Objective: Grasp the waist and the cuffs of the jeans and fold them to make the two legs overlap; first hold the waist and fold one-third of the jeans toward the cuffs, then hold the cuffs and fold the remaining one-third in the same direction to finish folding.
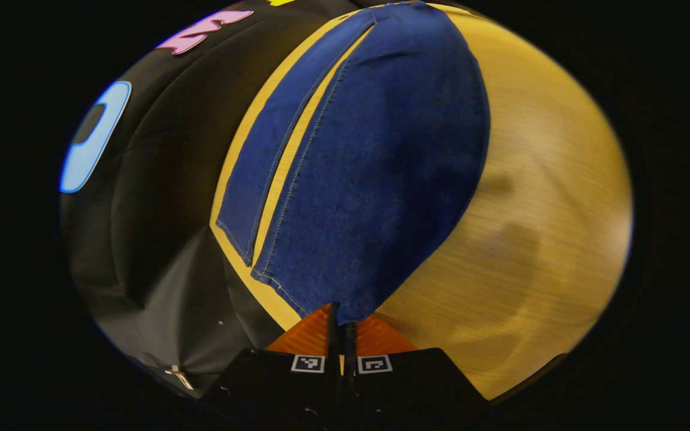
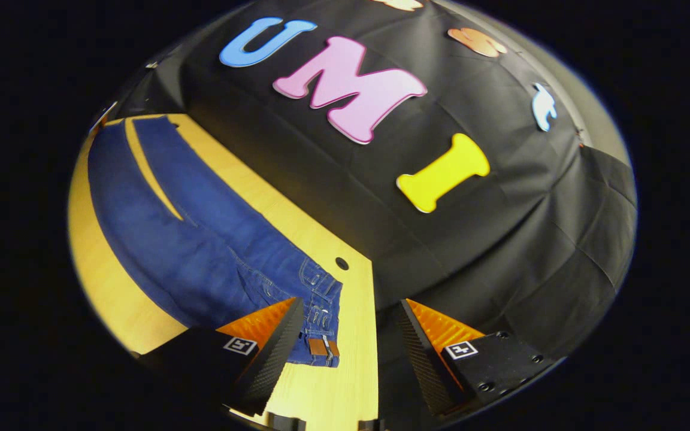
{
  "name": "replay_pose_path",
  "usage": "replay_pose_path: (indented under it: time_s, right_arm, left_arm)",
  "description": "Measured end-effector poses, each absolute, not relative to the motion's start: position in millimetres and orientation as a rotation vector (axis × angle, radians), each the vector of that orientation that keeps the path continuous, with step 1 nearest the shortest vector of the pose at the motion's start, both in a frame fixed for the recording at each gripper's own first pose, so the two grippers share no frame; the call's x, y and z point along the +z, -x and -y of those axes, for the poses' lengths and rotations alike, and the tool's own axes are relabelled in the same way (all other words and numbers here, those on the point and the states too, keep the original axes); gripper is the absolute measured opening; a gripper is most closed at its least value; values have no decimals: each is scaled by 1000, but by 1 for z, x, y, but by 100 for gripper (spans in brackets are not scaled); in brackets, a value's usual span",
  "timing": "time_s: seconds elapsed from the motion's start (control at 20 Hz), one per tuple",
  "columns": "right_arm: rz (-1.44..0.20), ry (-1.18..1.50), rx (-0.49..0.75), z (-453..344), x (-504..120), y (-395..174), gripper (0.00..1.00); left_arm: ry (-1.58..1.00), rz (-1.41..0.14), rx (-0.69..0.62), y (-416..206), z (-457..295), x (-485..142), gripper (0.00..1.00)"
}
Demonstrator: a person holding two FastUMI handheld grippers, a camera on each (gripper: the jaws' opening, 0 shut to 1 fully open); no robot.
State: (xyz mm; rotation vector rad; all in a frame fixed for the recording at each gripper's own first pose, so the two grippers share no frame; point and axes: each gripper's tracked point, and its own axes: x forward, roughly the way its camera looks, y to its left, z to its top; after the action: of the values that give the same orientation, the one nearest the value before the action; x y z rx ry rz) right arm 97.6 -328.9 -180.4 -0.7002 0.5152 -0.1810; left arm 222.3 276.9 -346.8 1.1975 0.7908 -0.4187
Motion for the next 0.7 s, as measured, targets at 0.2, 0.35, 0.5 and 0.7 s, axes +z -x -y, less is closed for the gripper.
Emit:
replay_pose_path:
  time_s: [0.2, 0.35, 0.5, 0.7]
  right_arm:
    - [-673, 922, 77, 344, -247, -96, 97]
    - [-759, 1080, 268, 354, -287, -81, 98]
    - [-860, 1203, 388, 389, -325, -62, 97]
    - [-963, 1286, 418, 438, -352, -47, 98]
  left_arm:
    - [-1193, -758, -375, -223, -275, -347, 6]
    - [-1175, -758, -356, -223, -275, -348, 6]
    - [-1174, -761, -342, -221, -275, -348, 6]
    - [-1192, -772, -325, -221, -274, -348, 6]
